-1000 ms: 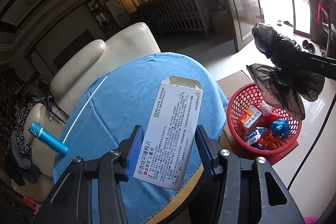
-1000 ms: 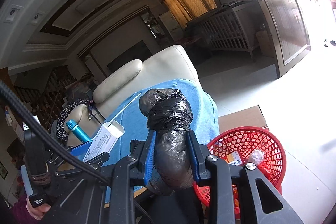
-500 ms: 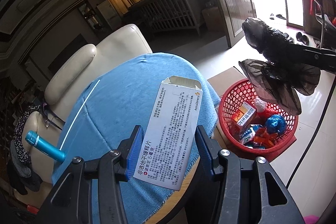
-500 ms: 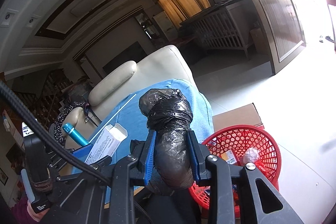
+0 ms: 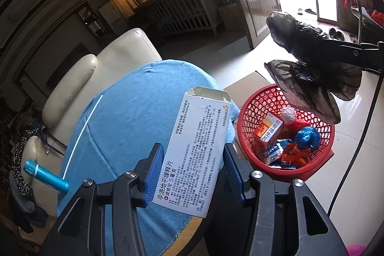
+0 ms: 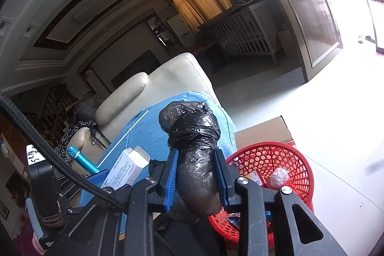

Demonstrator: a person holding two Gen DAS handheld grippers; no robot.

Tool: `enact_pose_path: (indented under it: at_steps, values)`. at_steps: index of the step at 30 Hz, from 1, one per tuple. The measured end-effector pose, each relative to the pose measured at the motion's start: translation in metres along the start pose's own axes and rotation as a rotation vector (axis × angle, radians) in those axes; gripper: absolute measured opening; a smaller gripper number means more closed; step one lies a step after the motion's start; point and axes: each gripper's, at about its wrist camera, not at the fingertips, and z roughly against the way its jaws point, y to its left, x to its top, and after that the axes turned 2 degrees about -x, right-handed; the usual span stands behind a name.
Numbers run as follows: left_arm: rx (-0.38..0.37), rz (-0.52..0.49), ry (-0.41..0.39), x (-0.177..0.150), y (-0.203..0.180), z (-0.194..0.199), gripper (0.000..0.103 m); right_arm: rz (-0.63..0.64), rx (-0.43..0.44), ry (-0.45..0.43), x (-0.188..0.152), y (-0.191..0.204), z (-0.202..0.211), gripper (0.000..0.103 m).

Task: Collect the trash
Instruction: 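Bring both held items over the red basket, the box above its rim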

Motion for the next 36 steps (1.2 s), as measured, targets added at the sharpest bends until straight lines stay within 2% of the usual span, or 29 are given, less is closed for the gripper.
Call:
enact_pose_path:
  at_steps: [36]
  values:
    - [-0.094,-0.074,-0.006,0.033,-0.039,-0.029,0.053,-0.124,-0.117,-0.052,0.008,-0.052,0.016,0.031]
